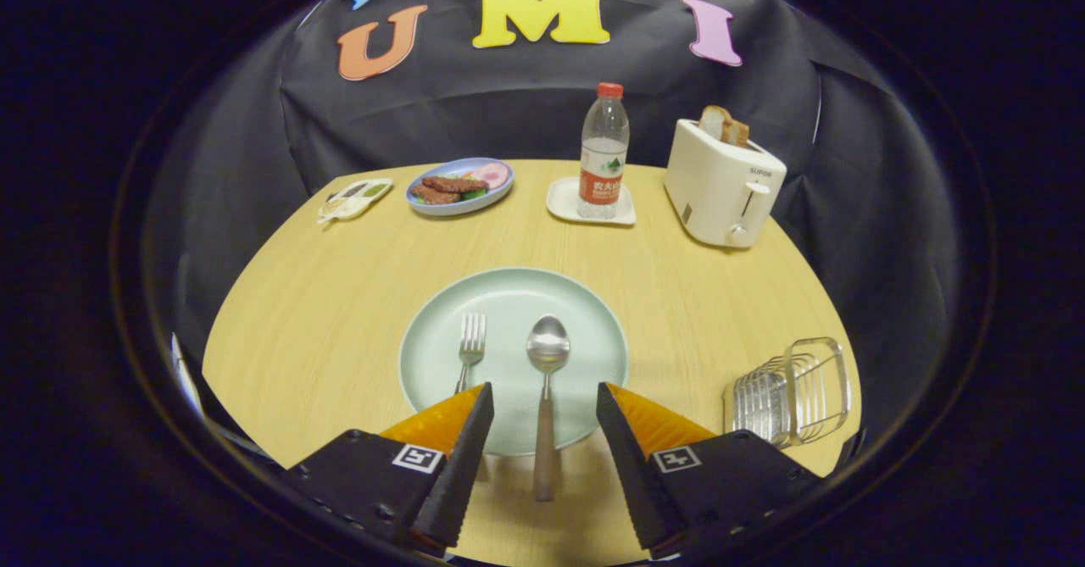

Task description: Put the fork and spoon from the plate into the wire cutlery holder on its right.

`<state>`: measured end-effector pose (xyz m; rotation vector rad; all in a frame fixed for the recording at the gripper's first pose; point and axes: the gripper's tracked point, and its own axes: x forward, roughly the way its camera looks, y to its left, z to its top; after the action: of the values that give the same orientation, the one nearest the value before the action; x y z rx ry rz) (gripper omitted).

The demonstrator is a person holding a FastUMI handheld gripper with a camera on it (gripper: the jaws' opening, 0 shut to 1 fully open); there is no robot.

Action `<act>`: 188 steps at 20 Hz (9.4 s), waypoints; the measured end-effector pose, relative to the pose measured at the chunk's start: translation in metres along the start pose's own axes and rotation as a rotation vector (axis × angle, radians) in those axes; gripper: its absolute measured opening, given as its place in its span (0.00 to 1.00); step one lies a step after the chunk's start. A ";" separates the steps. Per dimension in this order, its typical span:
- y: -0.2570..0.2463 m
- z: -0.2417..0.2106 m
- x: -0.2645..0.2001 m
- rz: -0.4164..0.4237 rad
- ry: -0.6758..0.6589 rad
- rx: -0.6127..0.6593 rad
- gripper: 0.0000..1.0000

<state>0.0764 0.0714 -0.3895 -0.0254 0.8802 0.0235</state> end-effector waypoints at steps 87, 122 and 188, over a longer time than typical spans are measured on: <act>0.060 -0.021 0.035 0.025 0.237 -0.035 0.63; -0.095 0.013 -0.097 0.047 0.057 0.085 0.05; -0.036 0.163 -0.357 0.004 -0.692 -0.004 0.98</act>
<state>-0.0245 0.0369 -0.0097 -0.0172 0.1885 0.0355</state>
